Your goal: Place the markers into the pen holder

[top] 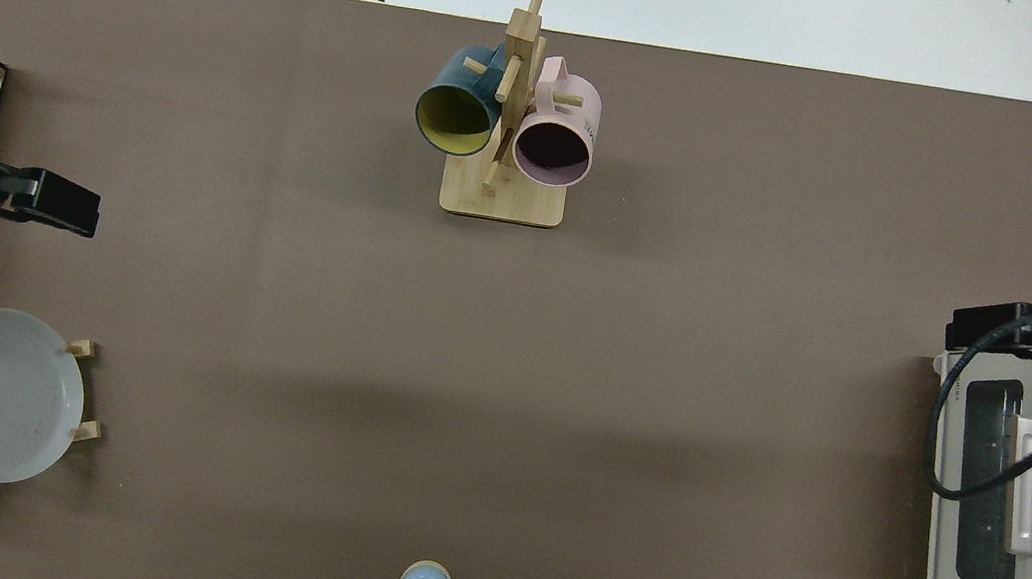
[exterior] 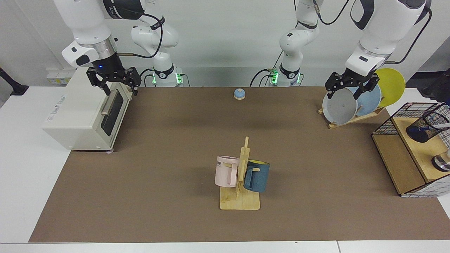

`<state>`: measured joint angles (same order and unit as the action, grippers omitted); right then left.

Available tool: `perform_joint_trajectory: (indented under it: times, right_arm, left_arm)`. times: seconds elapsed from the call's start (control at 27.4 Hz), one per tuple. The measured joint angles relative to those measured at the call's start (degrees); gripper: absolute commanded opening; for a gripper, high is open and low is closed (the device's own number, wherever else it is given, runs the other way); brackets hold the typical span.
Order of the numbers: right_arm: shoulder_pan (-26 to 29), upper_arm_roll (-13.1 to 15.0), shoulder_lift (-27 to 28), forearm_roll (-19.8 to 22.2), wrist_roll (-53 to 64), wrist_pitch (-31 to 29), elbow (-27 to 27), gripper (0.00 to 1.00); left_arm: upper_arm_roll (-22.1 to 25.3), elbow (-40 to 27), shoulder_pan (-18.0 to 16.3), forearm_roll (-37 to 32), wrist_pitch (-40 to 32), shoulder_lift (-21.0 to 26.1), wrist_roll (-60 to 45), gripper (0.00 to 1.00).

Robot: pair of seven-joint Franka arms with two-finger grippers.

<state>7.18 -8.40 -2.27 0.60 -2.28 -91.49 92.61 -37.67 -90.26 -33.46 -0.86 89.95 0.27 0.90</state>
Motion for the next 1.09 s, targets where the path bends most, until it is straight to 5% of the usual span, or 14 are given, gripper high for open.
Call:
perform_joint_trajectory:
  times: [0.07,0.26,0.4,0.77,1.09]
  right_arm:
    - [0.00,0.00,0.00,0.00,0.00,0.00,0.00,1.00]
    - [0.00,0.00,0.00,0.00,0.00,0.00,0.00,1.00]
    - [0.00,0.00,0.00,0.00,0.00,0.00,0.00,1.00]
    - [0.00,0.00,0.00,0.00,0.02,0.00,-0.01,1.00]
    - [0.00,0.00,0.00,0.00,0.04,0.00,-0.01,1.00]
  left_arm:
    - [2.18,0.24,2.25,0.04,-0.06,-0.21,-0.23,1.00]
    - [16.38,0.52,16.09,0.11,-0.09,-0.73,-0.59,1.00]
    - [22.77,0.58,22.65,0.46,-0.25,-1.27,-0.60,1.00]
    - [26.89,0.59,28.41,0.48,-0.54,-1.58,-2.06,1.00]
    - [28.70,0.59,29.89,0.48,-0.54,-1.92,-2.06,1.00]
